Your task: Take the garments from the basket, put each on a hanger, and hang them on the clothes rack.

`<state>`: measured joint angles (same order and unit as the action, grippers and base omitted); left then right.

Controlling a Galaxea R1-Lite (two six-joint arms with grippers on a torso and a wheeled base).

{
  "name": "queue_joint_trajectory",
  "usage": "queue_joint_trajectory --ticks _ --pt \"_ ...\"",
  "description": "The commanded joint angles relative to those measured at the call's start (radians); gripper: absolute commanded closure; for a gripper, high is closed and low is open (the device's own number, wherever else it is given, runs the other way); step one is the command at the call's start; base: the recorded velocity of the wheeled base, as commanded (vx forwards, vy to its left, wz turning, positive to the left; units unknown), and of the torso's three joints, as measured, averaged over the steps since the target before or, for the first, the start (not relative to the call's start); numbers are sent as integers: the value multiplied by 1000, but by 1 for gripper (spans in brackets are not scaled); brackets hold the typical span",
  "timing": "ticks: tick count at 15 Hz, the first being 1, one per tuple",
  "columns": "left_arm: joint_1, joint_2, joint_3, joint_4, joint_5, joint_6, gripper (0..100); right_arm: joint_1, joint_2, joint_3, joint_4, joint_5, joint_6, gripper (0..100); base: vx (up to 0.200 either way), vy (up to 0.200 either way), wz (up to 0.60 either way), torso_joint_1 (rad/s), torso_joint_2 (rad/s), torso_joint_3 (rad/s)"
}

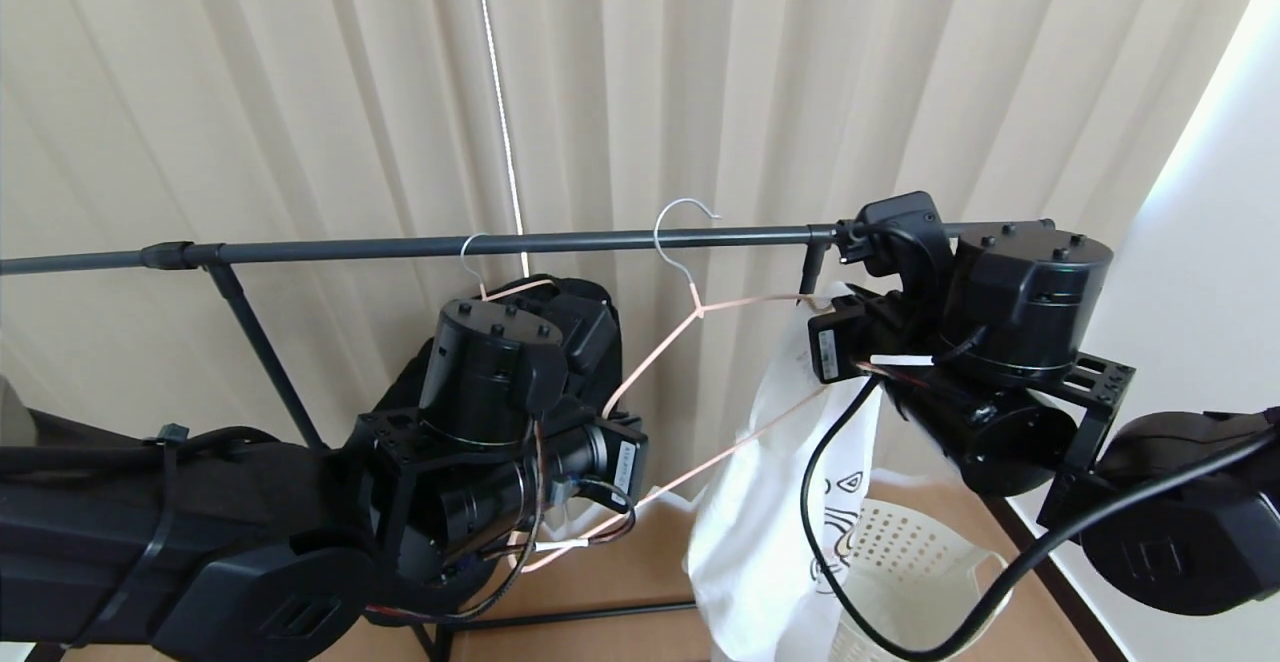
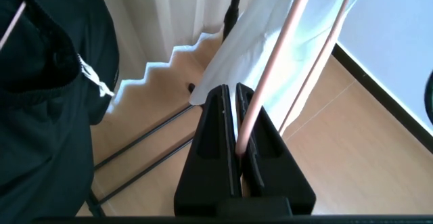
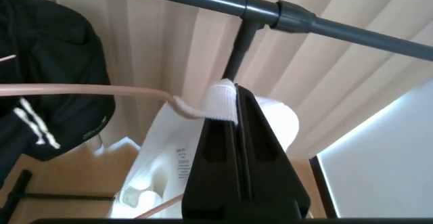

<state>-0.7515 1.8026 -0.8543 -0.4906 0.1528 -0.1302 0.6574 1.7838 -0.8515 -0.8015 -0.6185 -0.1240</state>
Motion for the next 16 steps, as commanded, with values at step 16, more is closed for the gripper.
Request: queue_joint_trajectory --ticks 16 --pt "-35 -5 9 -49 18 3 100 246 -77 -23 -54 -35 121 100 0 0 0 0 0 0"
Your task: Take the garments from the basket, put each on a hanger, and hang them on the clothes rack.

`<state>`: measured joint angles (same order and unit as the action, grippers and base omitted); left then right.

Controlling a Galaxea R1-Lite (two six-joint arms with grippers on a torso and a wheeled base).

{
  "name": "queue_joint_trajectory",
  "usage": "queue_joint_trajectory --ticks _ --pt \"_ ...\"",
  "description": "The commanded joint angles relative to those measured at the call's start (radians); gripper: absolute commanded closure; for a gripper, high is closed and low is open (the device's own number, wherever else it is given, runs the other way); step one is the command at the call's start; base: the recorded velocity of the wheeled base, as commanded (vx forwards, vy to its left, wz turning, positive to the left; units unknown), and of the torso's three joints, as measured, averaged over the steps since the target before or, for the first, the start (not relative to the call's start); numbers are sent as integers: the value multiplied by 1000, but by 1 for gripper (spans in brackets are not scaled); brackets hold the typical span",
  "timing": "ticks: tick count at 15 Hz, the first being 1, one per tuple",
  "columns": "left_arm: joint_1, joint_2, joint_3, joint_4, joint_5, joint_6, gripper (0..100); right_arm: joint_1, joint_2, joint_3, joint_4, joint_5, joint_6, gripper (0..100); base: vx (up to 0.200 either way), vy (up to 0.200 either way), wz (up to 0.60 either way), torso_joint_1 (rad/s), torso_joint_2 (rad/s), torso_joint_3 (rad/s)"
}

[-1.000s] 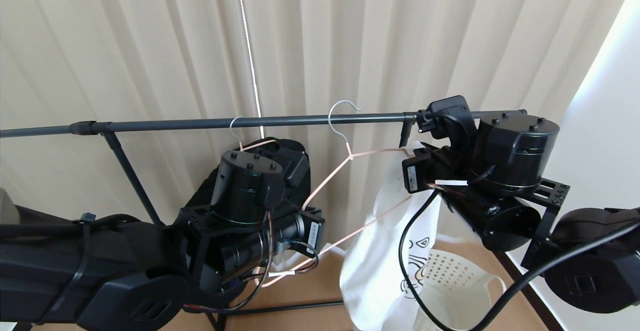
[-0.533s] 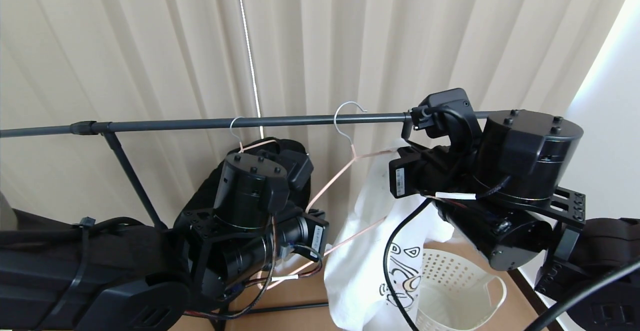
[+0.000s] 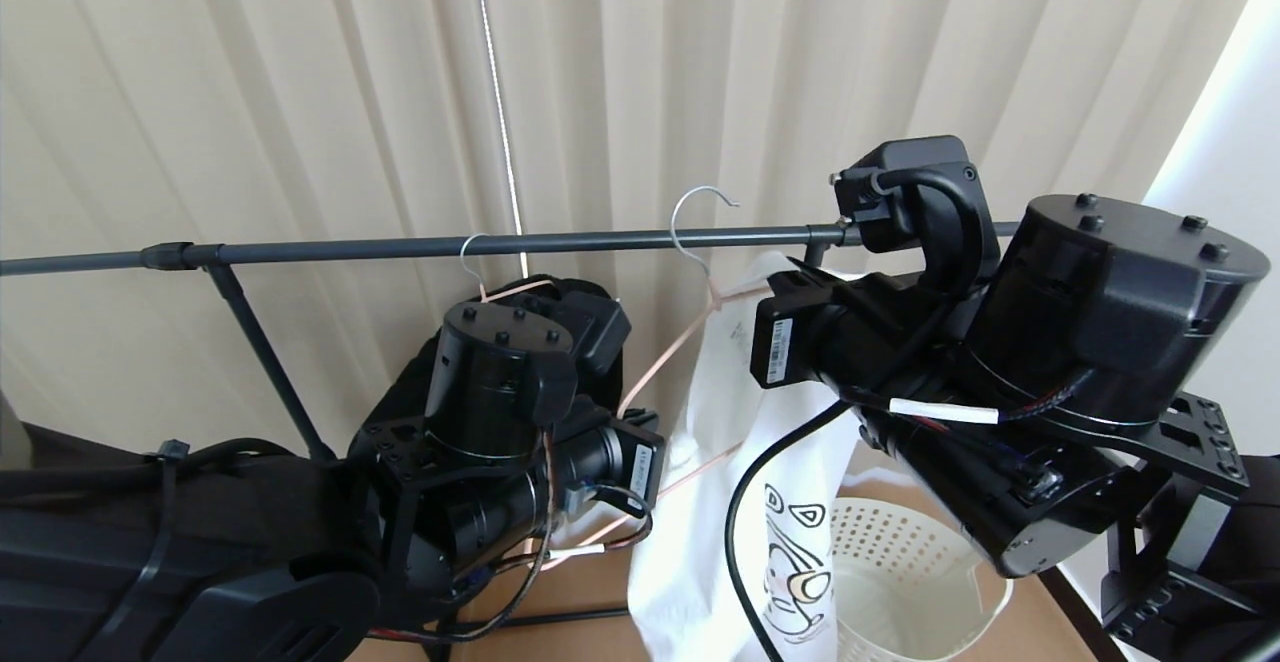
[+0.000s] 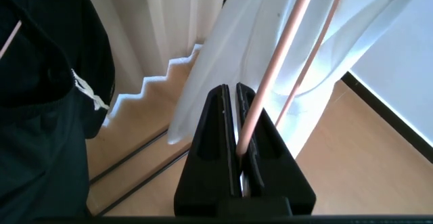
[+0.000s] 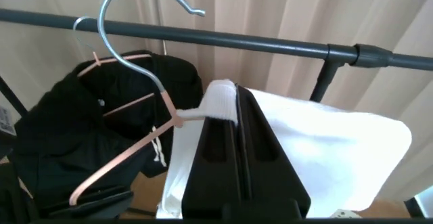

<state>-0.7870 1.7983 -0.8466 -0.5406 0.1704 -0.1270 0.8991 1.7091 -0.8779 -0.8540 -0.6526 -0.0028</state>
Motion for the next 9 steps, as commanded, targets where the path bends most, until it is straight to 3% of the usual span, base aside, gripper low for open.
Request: queue_joint_trajectory --ticks 1,9 --pt "0 -5 1 -4 1 0 100 3 1 4 -8 -1 0 0 0 0 0 0 0 0" --pt "8 -74 60 -36 1 0 100 -29 -6 2 -8 -4 -6 0 0 0 0 0 0 0"
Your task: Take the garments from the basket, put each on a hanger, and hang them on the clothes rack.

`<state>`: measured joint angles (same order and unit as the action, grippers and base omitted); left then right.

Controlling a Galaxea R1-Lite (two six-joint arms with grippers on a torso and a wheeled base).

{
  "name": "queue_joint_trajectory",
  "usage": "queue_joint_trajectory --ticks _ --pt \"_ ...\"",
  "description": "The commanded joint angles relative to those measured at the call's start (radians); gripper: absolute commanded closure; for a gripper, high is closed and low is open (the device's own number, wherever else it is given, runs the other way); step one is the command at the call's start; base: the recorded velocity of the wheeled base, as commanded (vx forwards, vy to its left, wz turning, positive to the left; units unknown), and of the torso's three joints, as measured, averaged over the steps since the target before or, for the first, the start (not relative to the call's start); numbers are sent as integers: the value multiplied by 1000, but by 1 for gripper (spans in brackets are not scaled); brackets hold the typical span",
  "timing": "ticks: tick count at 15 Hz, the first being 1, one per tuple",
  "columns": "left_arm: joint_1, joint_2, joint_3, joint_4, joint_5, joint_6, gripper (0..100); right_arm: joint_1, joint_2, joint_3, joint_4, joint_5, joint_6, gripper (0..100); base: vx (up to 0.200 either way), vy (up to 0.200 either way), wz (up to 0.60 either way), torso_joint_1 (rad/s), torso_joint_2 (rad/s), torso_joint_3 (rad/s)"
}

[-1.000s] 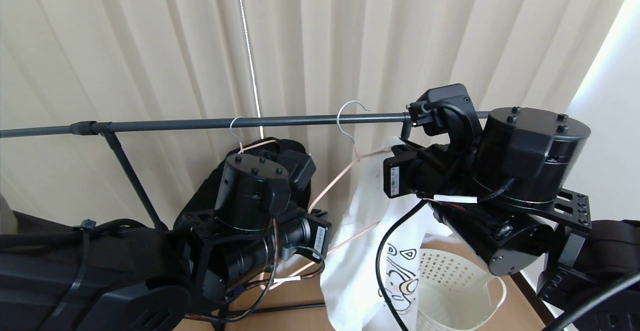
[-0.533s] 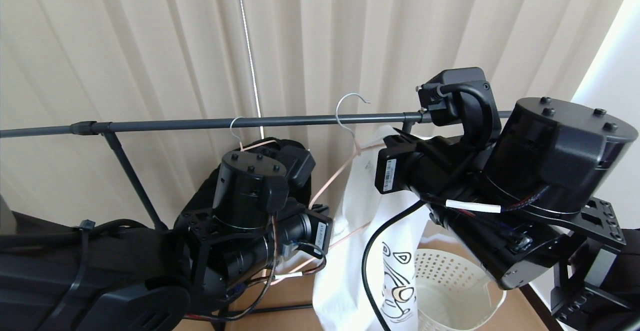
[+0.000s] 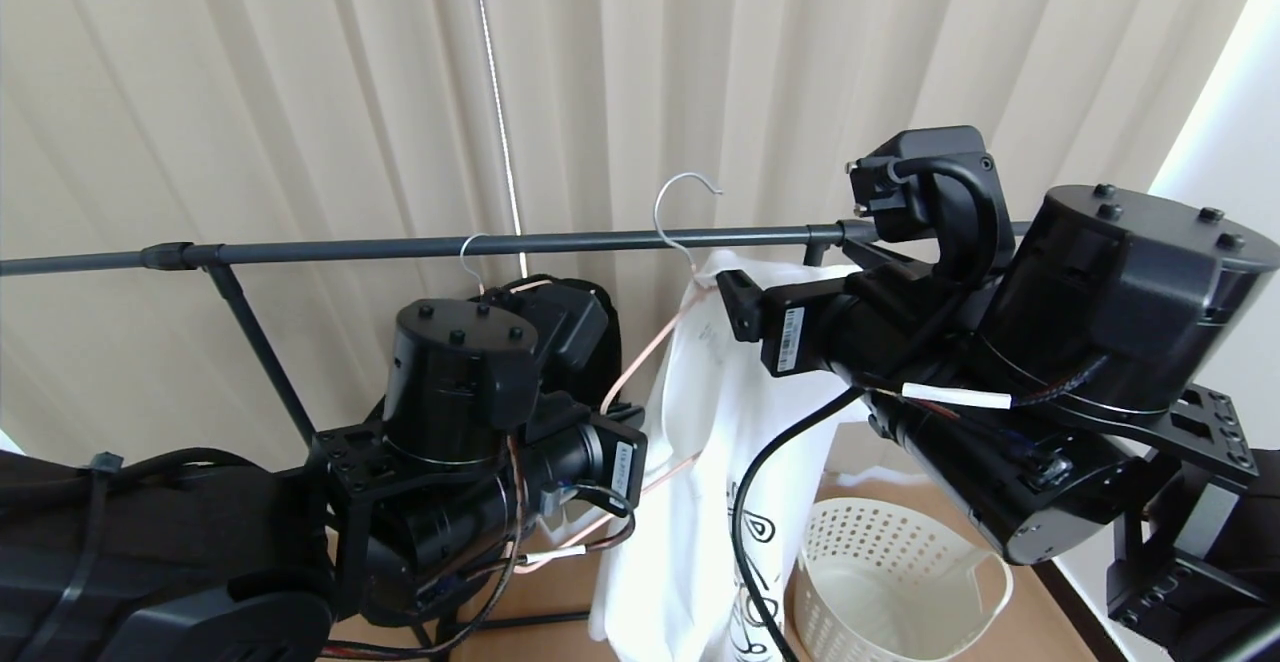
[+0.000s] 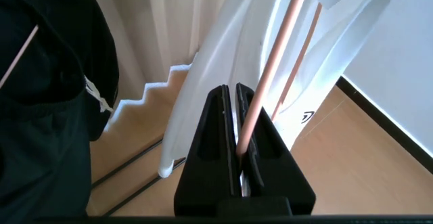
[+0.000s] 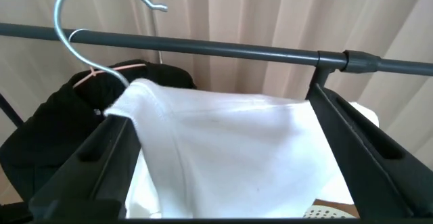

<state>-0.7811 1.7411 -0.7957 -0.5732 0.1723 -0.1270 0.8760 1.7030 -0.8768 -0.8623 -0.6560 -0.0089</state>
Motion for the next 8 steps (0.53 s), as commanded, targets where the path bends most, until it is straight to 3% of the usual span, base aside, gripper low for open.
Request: queue_joint_trajectory --ticks 1,8 --pt "3 -31 18 -8 -1 0 100 -12 1 -1 0 -1 0 0 0 0 0 0 0 0" --pt "-12 -66 55 -10 -10 12 100 -23 29 -13 -29 -1 1 0 0 0 0 0 0 0"
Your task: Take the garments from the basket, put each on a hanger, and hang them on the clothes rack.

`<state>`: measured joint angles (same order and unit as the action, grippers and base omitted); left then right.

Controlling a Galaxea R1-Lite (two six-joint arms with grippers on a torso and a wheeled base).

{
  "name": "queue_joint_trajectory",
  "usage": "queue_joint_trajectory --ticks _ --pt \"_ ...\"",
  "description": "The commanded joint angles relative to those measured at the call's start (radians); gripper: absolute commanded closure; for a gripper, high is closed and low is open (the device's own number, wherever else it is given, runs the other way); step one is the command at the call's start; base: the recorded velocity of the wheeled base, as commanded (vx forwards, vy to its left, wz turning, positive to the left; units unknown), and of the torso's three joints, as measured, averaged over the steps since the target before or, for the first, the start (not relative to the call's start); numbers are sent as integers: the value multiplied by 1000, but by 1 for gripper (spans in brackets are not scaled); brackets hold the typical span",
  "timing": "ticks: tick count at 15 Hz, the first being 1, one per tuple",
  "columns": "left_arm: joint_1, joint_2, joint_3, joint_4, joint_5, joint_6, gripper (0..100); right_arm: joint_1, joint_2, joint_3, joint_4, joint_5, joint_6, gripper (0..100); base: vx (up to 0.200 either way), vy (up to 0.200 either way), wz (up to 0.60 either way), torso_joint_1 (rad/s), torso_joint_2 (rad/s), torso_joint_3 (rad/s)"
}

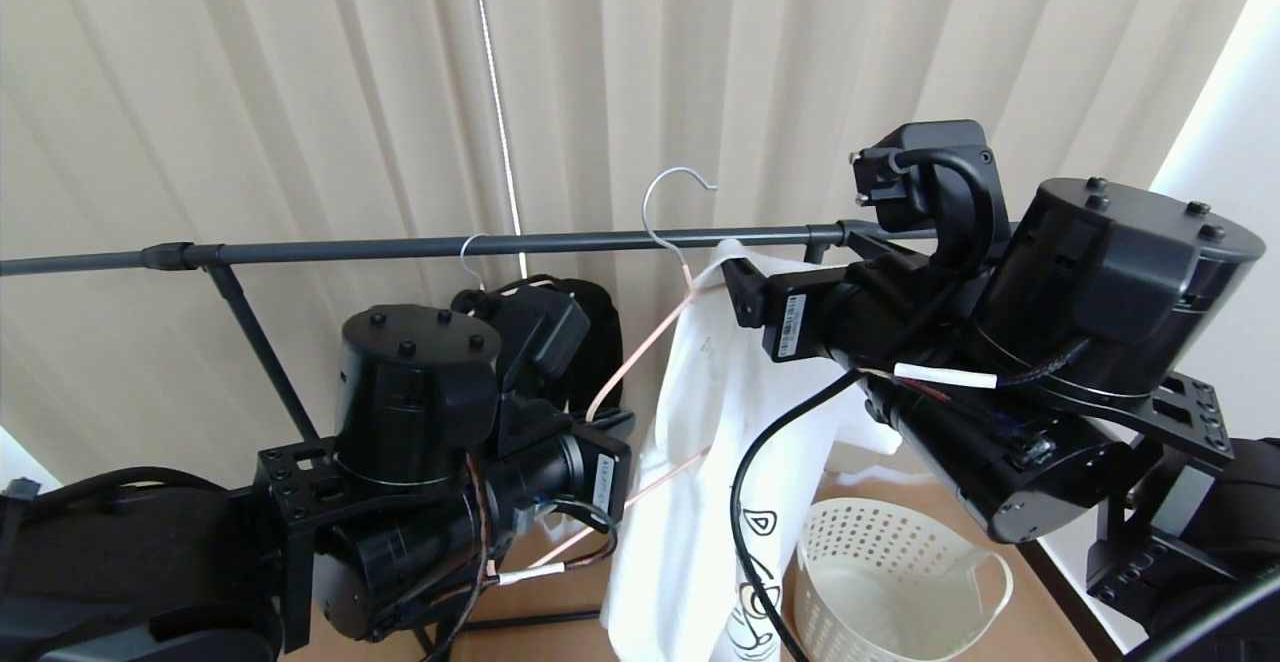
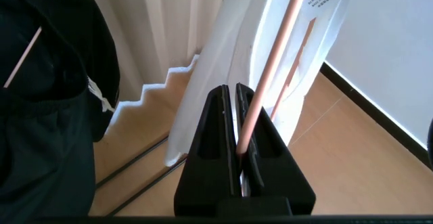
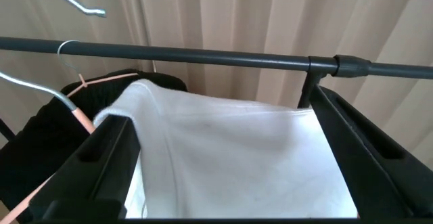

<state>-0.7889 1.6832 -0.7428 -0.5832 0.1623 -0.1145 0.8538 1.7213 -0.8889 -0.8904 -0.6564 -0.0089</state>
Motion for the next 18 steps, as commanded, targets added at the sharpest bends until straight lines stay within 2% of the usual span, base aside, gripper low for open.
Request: queue_joint_trajectory --ticks 1,13,18 --pt "-6 -11 3 0 0 1 100 1 14 2 -1 0 1 0 0 0 0 0 0 0" --pt "53 7 -7 -6 5 -13 100 21 12 11 -1 -3 1 0 0 0 0 0 0 0" --pt "83 4 -9 -104 0 -10 100 37 12 45 7 -2 -6 0 0 0 0 0 0 0"
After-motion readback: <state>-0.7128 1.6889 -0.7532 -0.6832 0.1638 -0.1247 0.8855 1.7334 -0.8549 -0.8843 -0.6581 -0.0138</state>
